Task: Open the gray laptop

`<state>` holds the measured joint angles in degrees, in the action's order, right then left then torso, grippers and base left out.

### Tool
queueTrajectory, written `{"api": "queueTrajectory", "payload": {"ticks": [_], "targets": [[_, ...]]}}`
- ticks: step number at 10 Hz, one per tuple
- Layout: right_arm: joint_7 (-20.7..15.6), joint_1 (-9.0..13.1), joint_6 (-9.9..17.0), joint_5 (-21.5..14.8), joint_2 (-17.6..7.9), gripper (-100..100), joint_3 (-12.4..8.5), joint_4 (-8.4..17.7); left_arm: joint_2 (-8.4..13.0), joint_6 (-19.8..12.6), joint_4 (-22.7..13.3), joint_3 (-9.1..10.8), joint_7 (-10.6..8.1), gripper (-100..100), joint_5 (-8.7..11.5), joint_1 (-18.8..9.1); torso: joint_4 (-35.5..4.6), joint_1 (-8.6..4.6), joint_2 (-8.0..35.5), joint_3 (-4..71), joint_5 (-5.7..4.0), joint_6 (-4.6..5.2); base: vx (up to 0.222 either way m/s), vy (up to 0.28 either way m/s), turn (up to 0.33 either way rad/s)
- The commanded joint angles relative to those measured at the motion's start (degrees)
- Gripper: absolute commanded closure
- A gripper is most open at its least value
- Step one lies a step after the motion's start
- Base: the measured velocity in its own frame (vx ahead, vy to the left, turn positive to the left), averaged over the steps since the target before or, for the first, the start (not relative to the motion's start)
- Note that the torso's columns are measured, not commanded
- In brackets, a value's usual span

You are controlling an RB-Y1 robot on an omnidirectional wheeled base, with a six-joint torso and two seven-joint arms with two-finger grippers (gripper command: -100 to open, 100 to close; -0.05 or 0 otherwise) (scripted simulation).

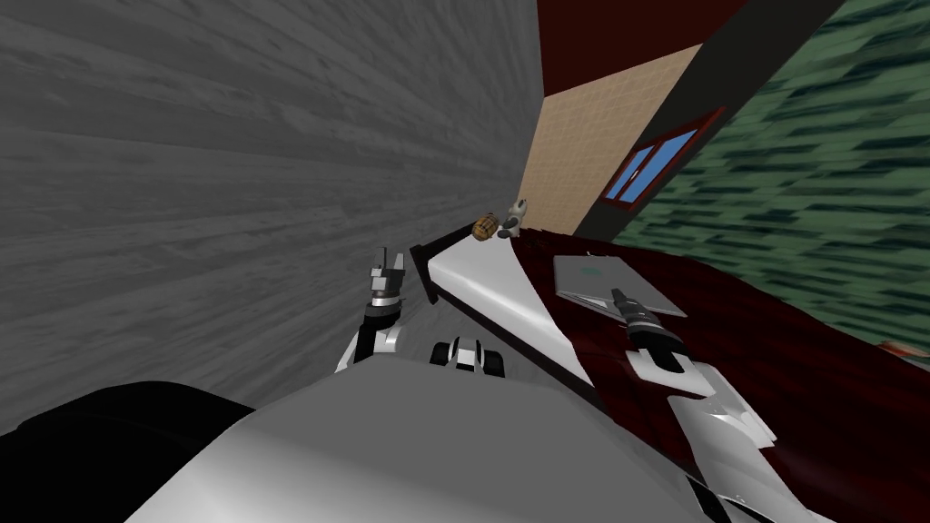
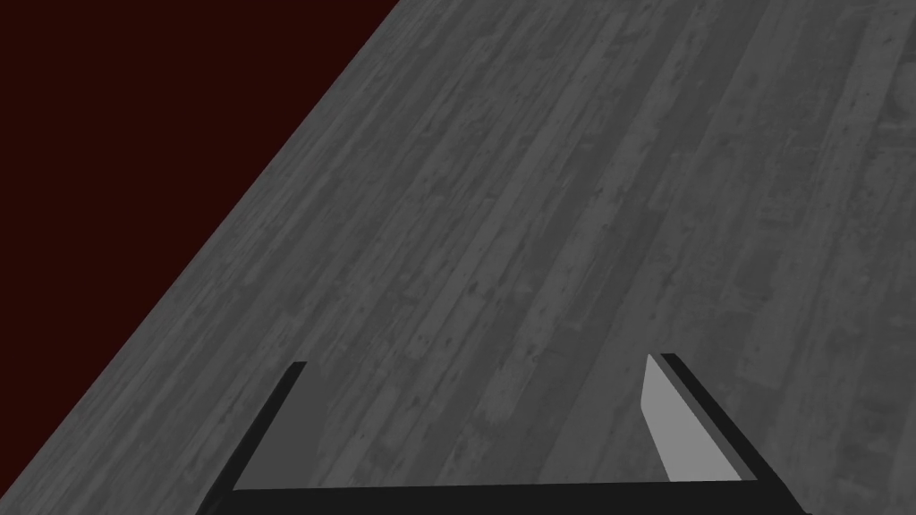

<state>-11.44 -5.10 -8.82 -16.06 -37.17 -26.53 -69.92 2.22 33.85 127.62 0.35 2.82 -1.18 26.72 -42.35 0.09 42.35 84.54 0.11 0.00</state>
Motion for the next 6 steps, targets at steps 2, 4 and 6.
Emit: {"api": "queueTrajectory", "payload": {"ticks": [2, 4, 6], "targets": [[0.2, 0.0, 0.3, 0.0, -0.1, 0, 0.1, 0.0, 0.0, 0.0, 0.0, 0.01, 0.0, 0, 0.0, 0.0, 0.1, -0.13, -0.2, 0.1, -0.07, 0.01, -0.004, 0.003, -0.002], [0.2, -0.1, 0.4, 0.0, 0.0, 0, 0.1, 0.0, 0.0, 0.0, 0.0, 0.01, 0.0, 0, 0.0, 0.0, 0.1, -0.05, -0.1, 0.0, -0.07, 0.0, 0.0, 0.0, 0.0], [0.2, -0.1, 0.4, 0.0, 0.0, 0, 0.1, 0.0, 0.0, 0.0, 0.0, 0.01, 0.0, 0, 0.0, 0.0, 0.1, -0.09, -0.1, 0.0, -0.11, 0.0, 0.0, 0.0, 0.0]]}}
